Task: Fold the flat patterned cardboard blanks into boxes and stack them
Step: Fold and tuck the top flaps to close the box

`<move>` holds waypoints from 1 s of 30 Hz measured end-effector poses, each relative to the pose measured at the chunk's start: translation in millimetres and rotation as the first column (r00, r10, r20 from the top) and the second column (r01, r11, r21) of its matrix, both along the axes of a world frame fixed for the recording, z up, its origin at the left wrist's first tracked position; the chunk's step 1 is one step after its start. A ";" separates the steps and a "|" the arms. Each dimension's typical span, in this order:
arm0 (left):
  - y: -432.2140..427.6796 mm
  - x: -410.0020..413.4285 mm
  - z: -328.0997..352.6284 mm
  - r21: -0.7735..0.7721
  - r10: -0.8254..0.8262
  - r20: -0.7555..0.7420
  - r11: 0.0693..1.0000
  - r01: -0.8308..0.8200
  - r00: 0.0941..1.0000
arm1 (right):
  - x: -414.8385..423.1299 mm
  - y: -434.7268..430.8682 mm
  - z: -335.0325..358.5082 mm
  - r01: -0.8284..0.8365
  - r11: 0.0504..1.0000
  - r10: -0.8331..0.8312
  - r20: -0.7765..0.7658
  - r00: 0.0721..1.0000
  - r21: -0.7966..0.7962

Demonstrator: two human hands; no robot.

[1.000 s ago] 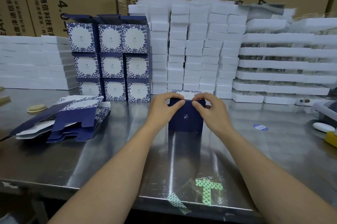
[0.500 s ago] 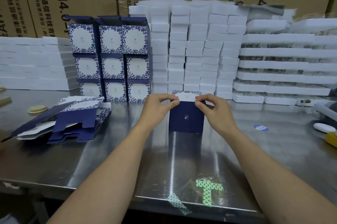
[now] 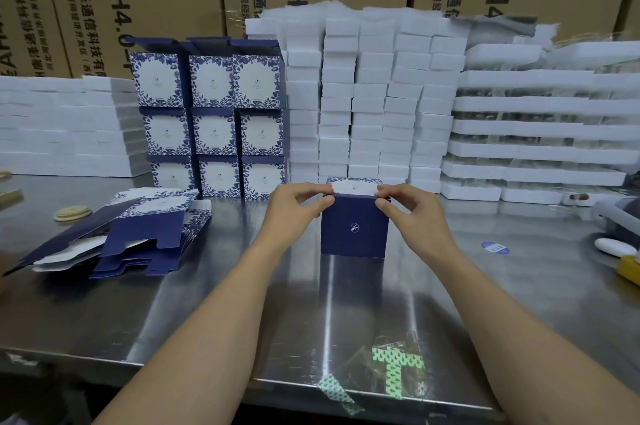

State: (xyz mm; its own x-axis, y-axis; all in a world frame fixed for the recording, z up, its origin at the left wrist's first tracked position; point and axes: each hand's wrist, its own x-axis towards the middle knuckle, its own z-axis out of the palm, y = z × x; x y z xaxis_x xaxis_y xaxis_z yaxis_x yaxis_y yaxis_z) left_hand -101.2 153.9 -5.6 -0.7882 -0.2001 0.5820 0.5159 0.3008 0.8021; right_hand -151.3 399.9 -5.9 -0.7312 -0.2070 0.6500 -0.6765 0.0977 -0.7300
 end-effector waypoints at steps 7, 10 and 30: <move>-1.6 1.1 0.6 0.005 -0.004 0.009 1.000 0.004 1.000 | -1.3 2.4 0.4 0.015 1.000 -0.015 0.029 0.999 -0.014; -1.3 2.5 -0.5 0.016 -0.007 0.074 1.000 0.006 0.997 | -0.4 6.6 -3.0 -0.004 0.998 -0.003 0.103 0.995 0.065; 2.8 20.6 46.6 -0.200 0.466 -0.234 0.836 -0.512 0.853 | 38.9 -21.7 18.9 0.078 0.976 0.000 -0.358 0.934 0.203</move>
State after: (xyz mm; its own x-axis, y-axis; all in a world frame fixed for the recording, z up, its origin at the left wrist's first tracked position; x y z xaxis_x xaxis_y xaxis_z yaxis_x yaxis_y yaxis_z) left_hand -80.6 156.7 41.0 -0.5106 -0.3657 0.7782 0.3681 0.7249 0.5822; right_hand -112.4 378.2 13.1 -0.4722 -0.3433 0.8119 -0.8789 0.2545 -0.4036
